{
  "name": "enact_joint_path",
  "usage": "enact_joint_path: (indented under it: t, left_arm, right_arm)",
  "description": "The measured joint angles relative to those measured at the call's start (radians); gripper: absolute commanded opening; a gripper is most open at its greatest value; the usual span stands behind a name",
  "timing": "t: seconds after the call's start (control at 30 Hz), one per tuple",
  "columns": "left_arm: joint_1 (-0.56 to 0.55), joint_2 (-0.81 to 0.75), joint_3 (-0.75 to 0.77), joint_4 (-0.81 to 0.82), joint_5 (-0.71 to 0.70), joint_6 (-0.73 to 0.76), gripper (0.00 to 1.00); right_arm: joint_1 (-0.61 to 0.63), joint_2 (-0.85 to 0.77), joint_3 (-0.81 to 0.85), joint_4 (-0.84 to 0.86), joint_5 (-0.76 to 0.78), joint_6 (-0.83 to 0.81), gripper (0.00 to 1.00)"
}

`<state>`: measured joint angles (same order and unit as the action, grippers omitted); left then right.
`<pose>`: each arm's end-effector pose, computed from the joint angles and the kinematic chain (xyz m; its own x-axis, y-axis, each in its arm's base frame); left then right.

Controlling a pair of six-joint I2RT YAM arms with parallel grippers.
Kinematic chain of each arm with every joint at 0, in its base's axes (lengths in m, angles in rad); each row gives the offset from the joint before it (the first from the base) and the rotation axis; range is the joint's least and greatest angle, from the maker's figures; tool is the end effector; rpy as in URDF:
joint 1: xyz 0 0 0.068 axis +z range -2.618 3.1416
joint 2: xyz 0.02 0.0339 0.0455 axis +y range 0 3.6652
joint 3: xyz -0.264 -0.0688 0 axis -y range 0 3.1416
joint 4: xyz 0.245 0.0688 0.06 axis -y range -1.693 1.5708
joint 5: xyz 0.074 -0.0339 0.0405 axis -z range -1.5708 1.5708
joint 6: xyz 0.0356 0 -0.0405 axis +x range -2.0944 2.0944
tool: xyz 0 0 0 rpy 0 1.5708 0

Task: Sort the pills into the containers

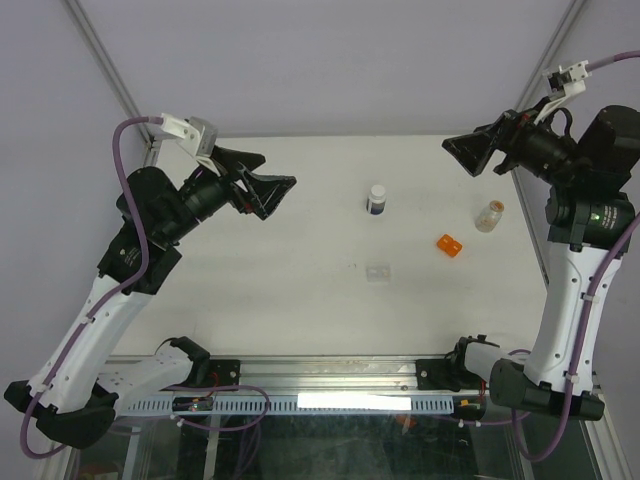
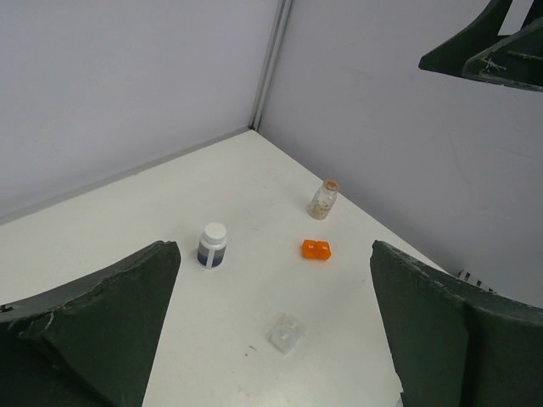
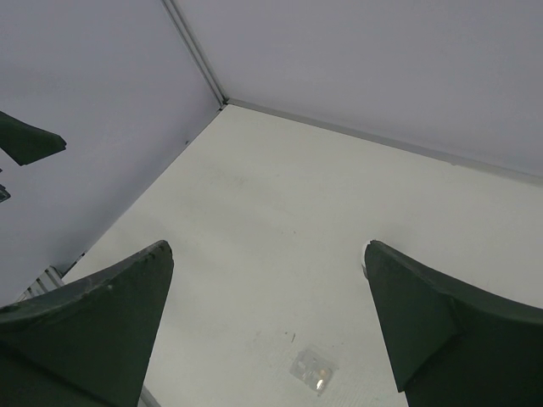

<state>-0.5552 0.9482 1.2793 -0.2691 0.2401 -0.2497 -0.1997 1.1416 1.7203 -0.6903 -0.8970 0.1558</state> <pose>0.1541 -0.1056 0.4711 -0.1253 -0.2047 -0.9708 0.7046 0.6705 -0.2324 0.1800 -0.0081 0.5271 -0.2067 0.1406 -0.9682 -0.6127 0.7529 0.2402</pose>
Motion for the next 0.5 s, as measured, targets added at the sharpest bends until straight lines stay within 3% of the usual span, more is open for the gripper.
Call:
enact_joint_path:
  t: [0.5]
  left_arm:
    - [0.000, -0.003, -0.019, 0.000, 0.000, 0.000, 0.99]
  right_arm:
    - [-0.012, -0.003, 0.002, 0.010, -0.001, -0.001, 0.99]
